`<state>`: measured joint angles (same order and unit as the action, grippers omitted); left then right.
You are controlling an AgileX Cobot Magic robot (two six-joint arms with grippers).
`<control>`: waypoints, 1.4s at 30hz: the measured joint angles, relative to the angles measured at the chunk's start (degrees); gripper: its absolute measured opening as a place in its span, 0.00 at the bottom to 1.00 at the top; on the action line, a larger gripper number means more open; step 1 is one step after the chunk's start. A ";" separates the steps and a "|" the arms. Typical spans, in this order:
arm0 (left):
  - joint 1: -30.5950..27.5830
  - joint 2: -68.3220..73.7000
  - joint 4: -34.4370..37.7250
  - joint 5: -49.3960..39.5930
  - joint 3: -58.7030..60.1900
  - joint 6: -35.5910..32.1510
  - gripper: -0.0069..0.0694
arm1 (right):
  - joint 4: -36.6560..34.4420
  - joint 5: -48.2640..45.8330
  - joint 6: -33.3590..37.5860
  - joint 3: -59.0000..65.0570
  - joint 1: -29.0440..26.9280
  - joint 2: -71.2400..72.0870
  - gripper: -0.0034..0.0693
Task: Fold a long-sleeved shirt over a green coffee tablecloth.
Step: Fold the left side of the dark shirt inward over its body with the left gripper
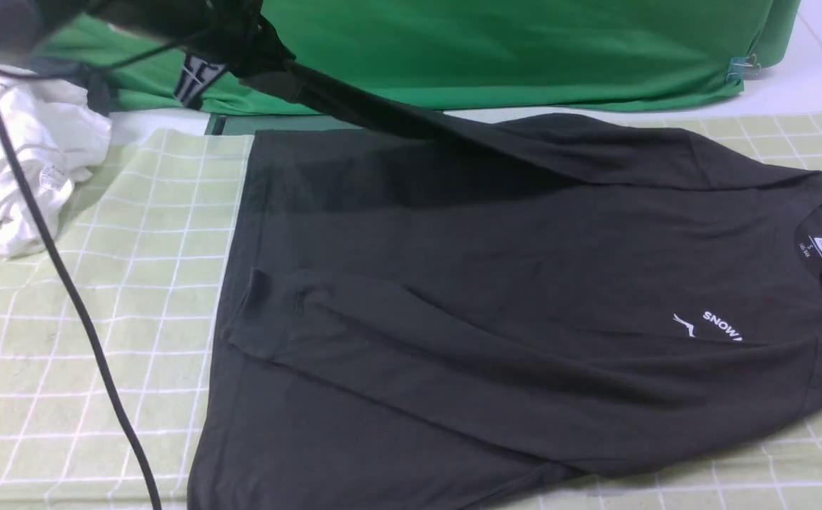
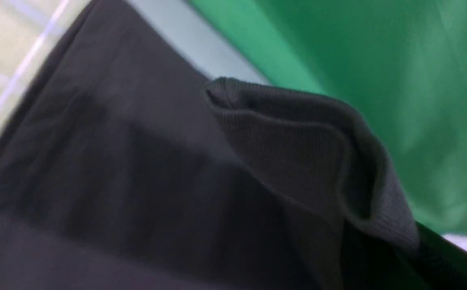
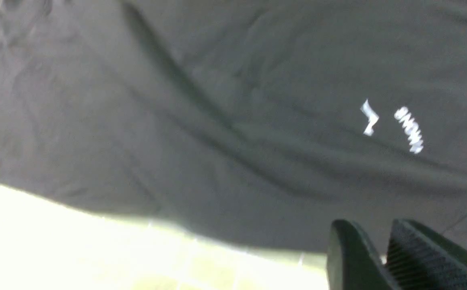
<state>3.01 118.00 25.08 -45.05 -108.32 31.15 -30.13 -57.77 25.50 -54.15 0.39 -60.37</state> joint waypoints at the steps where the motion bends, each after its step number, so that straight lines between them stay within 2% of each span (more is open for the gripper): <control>1: 0.93 -1.26 -4.26 -1.96 0.00 1.93 0.11 | 0.00 -0.94 -0.19 0.00 0.00 0.00 0.25; 2: 2.30 -3.01 -9.79 -5.12 0.15 4.88 0.11 | 0.00 -1.50 -0.34 0.00 0.00 0.00 0.25; 3: 2.54 -3.27 -10.72 -5.11 0.22 5.27 0.11 | 0.00 -1.56 -0.35 0.00 0.00 0.00 0.25; 4: 4.94 -5.69 -18.40 -9.53 1.48 8.89 0.11 | 0.00 -1.64 -0.64 0.00 0.00 0.00 0.26; 5: 6.44 -7.28 -22.25 -11.29 2.94 10.50 0.11 | 0.00 -1.69 -0.78 0.00 0.00 0.00 0.26; 8: 9.14 -10.53 -26.01 -13.16 7.80 11.67 0.11 | 0.00 -1.55 -0.95 0.00 0.00 0.00 0.26; 13: 11.66 -13.91 -25.08 -12.11 17.15 12.13 0.11 | 0.00 -0.85 -0.96 0.00 0.00 0.00 0.27; 21: 11.92 -15.29 -24.42 -7.39 30.99 11.68 0.11 | 0.06 -0.09 -0.96 0.00 0.00 0.00 0.27; 27: 11.92 -15.29 -21.69 -2.24 36.63 9.12 0.11 | 0.15 0.55 -0.96 0.00 0.00 0.00 0.27; 33: 11.92 -15.29 -21.76 -1.75 37.11 7.40 0.13 | 0.15 1.37 -0.96 0.00 0.00 0.00 0.28; 39: 11.81 -15.29 -21.14 -4.59 36.46 7.24 0.22 | 0.15 1.98 -0.96 0.00 0.00 0.00 0.29; 42: 10.59 -15.29 -18.35 -8.05 32.74 6.74 0.34 | 0.15 3.27 -0.96 0.00 0.00 0.00 0.29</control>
<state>13.60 102.71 6.72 -53.11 -75.58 37.89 -29.98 -54.50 24.54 -54.15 0.39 -60.37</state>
